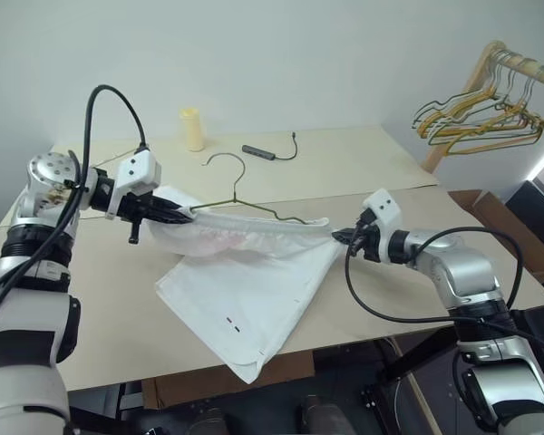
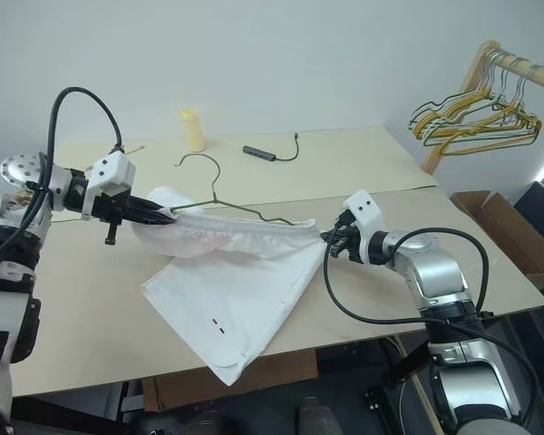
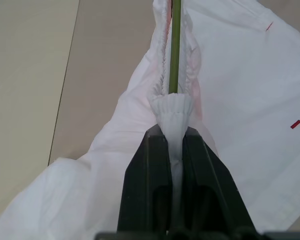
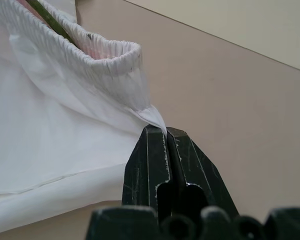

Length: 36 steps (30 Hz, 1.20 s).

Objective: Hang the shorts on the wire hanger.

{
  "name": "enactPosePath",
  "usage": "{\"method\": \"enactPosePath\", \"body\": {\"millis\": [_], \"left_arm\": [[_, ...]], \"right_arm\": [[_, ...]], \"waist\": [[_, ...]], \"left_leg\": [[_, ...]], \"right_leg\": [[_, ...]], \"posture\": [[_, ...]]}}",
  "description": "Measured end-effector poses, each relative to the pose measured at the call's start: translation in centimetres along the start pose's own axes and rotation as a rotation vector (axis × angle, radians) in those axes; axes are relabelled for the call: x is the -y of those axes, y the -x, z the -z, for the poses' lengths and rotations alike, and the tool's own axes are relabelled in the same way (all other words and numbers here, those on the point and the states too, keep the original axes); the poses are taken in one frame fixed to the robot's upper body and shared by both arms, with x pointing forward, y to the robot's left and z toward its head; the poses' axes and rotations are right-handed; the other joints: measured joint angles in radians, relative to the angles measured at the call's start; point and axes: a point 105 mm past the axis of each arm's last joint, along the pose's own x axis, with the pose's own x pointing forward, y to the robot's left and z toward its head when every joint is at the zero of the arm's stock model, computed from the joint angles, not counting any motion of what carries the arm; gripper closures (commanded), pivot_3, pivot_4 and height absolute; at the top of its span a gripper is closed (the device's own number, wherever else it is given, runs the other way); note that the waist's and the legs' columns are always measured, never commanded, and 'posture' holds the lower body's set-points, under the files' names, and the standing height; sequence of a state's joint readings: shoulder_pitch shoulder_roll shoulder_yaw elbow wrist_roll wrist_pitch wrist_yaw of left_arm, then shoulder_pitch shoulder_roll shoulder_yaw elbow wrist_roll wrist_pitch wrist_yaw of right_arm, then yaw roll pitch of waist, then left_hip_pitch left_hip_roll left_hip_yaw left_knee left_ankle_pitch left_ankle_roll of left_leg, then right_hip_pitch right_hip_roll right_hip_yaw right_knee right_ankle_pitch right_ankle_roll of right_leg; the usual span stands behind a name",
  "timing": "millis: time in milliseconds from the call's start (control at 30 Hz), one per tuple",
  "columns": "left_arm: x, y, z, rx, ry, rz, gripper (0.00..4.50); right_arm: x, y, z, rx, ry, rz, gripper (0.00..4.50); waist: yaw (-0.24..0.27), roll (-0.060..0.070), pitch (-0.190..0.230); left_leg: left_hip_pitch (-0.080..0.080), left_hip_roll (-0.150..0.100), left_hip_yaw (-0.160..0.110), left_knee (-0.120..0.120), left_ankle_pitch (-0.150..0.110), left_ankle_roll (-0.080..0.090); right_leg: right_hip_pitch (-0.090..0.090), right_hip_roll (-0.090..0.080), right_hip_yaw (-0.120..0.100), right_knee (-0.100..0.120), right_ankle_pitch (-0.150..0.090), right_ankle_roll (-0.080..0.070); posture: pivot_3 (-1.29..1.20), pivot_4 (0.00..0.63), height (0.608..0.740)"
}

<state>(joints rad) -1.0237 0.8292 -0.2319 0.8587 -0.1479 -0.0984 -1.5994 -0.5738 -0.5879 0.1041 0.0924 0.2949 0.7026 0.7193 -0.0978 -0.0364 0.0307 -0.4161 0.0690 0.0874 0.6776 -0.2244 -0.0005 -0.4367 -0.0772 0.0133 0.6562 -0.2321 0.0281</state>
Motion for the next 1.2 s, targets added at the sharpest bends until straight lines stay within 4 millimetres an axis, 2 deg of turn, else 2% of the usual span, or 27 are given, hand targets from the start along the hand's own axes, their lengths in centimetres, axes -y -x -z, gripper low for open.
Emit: {"method": "enactPosePath", "body": {"millis": [133,267,367,433,500,633,800,967,1067,1200], "left_arm": [[0.0,0.0,-0.2,-0.022,-0.041,0.004,4.5],[-0.5,-0.4,-0.2,-0.035,-0.055,-0.034,4.5],[-1.5,-0.5,-0.9,-0.049,-0.08,-0.088,4.5],[-2.0,-0.3,-1.3,-0.057,-0.113,-0.121,4.5],[-2.2,-0.5,-1.6,-0.044,-0.125,-0.133,4.5],[-2.1,-0.7,-1.9,-0.014,-0.124,-0.119,4.5],[-1.6,-0.7,-2.3,-0.005,-0.149,-0.086,4.5],[-1.3,-0.7,-2.0,0.01,-0.139,-0.085,4.5],[-1.4,-0.5,-2.4,0.028,-0.151,-0.092,4.5],[-1.3,-0.5,-2.5,0.048,-0.15,-0.088,4.5]], "right_arm": [[-0.3,0.5,-1.6,-0.005,0.14,-0.008,4.48],[-1.1,0.8,-5.8,0.044,0.32,-0.006,4.48],[-2.8,0.8,-8.7,0.072,0.45,-0.035,4.48],[-4.1,0.5,-9.8,0.07,0.542,-0.054,4.48],[-4.8,-0.1,-10.0,0.043,0.611,-0.06,4.48],[-6.5,-1.4,-10.9,0.069,0.642,-0.09,4.48],[-6.6,-2.3,-10.8,0.054,0.657,-0.075,4.48],[-6.6,-2.3,-10.8,0.055,0.682,-0.075,4.48],[-6.6,-2.0,-10.4,0.052,0.72,-0.097,3.85],[-6.7,-1.8,-9.5,0.037,0.74,-0.137,2.46]], "waist": [[0.0,0.0,0.0],[-0.003,0.0,0.0],[-0.001,0.0,0.0],[0.0,0.0,0.0],[0.0,0.0,0.0],[0.0,0.0,0.0],[0.001,0.0,0.0],[0.0,0.0,0.0],[0.002,0.0,0.0],[0.001,0.0,0.0]], "left_leg": [[0.0,0.0,0.0,0.0,0.0,0.0],[0.0,0.0,0.0,0.0,0.0,0.0],[0.0,0.0,0.0,0.0,0.0,0.0],[0.0,0.0,0.001,0.0,-0.001,0.001],[0.0,0.0,0.001,0.0,-0.001,0.001],[0.0,0.0,0.001,0.0,-0.001,0.001],[-0.001,0.0,0.001,0.001,-0.001,0.001],[-0.001,0.0,0.001,0.001,-0.001,0.001],[-0.001,0.0,0.001,0.001,-0.001,0.001],[-0.001,0.0,0.001,0.001,-0.001,0.001]], "right_leg": [[0.0,0.0,0.0,0.0,0.0,0.0],[0.0,0.0,0.0,0.001,0.0,0.0],[-0.001,0.0,0.0,0.001,0.0,0.0],[-0.001,0.0,0.0,0.0,0.0,0.0],[-0.001,0.0,0.0,0.0,0.0,0.0],[-0.001,0.0,0.0,0.001,0.0,0.0],[-0.001,0.0,0.0,0.0,0.0,0.0],[-0.001,0.0,0.0,0.001,0.0,0.0],[-0.001,0.0,0.0,0.001,0.0,0.0],[-0.001,0.0,0.0,0.001,0.0,0.0]], "posture": [[-0.07,0.0,0.74],[-0.07,0.0,0.74],[-0.07,0.0,0.74],[-0.07,0.0,0.74],[-0.07,0.0,0.74],[-0.06,0.0,0.74],[-0.05,0.0,0.74],[-0.05,0.0,0.74],[-0.06,0.0,0.74],[-0.06,0.0,0.74]]}}
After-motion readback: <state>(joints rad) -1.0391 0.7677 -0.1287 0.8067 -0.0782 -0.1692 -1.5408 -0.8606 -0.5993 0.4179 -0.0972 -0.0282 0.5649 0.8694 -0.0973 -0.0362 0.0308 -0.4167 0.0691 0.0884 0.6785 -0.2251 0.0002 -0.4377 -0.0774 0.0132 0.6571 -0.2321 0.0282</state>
